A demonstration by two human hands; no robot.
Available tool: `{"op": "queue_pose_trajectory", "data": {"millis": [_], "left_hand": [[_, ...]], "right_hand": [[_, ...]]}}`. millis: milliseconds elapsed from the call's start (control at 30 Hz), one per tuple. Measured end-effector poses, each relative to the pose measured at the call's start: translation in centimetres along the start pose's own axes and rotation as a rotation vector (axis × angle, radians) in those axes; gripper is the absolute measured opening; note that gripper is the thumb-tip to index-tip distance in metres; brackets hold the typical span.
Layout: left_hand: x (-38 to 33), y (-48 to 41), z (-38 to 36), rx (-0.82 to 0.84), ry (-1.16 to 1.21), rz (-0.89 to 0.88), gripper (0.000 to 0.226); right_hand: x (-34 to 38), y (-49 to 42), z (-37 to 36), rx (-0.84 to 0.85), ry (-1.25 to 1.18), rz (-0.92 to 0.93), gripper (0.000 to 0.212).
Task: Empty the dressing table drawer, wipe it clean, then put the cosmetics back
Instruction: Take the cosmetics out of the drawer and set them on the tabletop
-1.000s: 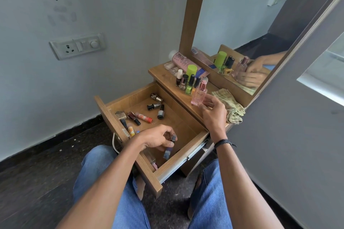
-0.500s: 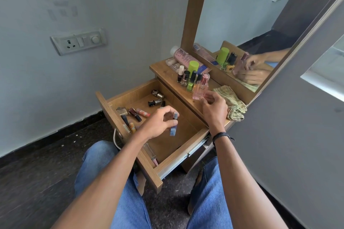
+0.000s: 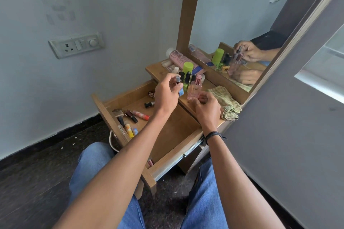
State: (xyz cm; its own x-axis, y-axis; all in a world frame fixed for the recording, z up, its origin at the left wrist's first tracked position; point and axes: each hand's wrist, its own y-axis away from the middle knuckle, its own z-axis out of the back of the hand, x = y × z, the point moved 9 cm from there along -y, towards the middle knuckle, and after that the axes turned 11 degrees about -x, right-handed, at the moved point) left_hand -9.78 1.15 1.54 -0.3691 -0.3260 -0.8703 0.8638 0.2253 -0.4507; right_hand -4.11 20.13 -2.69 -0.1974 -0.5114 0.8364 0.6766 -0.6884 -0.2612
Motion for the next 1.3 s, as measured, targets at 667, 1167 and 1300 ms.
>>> {"op": "queue_pose_trajectory", "data": {"millis": [667, 1167, 1300], "left_hand": [[3.0, 1.1, -3.8, 0.169, -0.052, 0.125, 0.041], [5.9, 2.4, 2.3, 0.159, -0.08, 0.243, 0.034], [10.6, 3.5, 6.5, 0.213, -0.307, 0.368, 0.027]], "right_hand": [[0.0, 0.0, -0.1, -0.051, 0.053, -0.006, 0.023], [0.6, 0.7, 1.2, -0.166, -0.018, 0.026, 0.014], [1.1, 1.3, 0.9, -0.157, -0.023, 0.079, 0.007]]}}
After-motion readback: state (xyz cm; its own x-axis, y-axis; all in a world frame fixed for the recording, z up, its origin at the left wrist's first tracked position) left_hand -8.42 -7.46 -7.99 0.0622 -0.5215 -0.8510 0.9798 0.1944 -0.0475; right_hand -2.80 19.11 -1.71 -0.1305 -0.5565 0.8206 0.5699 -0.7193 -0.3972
